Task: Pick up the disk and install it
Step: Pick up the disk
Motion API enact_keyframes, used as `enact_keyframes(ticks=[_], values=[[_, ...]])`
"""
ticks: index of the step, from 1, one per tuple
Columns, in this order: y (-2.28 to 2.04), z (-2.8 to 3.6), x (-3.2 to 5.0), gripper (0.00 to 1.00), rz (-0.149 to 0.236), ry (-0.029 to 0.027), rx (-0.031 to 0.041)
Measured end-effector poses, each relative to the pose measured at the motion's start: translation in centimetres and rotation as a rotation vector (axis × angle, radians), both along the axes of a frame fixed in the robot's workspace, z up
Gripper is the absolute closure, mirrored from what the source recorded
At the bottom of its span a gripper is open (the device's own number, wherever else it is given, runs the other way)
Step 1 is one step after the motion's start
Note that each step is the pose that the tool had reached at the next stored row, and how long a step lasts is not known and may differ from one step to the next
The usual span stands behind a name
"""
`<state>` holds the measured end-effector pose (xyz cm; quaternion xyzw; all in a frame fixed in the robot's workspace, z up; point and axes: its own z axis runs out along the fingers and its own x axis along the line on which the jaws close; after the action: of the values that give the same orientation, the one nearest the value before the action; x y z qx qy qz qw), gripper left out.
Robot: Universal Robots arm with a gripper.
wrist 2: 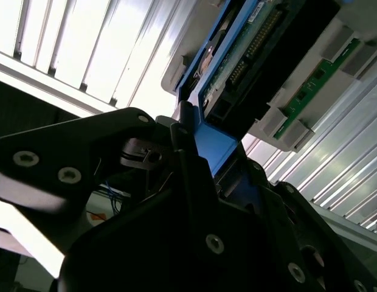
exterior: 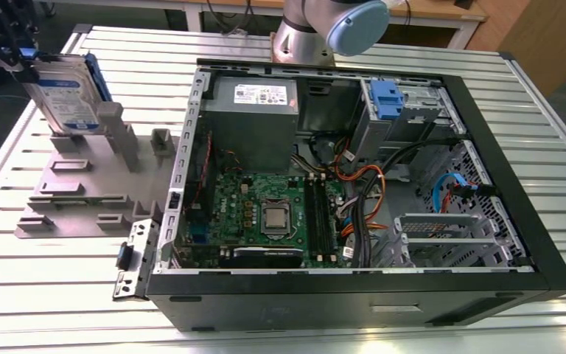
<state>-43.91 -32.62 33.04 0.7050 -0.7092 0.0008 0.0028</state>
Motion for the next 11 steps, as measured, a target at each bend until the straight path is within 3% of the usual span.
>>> enact_keyframes(ticks=[11], values=[[0.0, 1.95, 0.0, 0.64, 0.0, 0.0, -0.0023]])
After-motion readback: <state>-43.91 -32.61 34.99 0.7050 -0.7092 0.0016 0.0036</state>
